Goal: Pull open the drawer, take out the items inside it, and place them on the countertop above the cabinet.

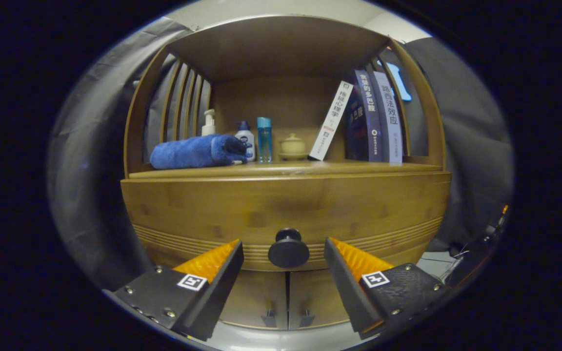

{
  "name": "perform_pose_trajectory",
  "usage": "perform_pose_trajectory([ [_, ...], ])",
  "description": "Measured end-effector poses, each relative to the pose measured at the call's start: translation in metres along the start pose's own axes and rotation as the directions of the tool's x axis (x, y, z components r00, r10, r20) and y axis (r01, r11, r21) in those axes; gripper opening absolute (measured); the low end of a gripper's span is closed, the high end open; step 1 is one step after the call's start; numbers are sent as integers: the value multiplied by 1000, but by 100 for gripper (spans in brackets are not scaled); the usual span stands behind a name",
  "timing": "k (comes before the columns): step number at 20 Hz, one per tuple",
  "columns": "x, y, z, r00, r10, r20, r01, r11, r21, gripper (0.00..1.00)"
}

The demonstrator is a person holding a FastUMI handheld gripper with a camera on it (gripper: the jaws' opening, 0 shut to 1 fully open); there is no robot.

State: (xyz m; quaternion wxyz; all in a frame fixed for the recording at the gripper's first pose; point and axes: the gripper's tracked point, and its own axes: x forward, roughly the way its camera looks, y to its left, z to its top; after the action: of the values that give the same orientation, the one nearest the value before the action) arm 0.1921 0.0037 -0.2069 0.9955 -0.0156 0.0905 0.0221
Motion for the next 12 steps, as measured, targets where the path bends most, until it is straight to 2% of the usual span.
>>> perform_pose_trajectory([
  [3, 11, -1, 3, 1000, -4, 0, 4, 1000, 17, 56],
  [5, 12, 0, 4, 1000, 0, 16, 0, 1000, 6, 43],
  [9, 16, 2, 3, 1000, 14, 20, -14, 1000, 28, 43],
  [10, 14, 3, 3, 999, 34, -1, -34, 999, 10, 43],
  [12, 13, 1, 2, 999, 31, -29, -32, 998, -57, 36],
])
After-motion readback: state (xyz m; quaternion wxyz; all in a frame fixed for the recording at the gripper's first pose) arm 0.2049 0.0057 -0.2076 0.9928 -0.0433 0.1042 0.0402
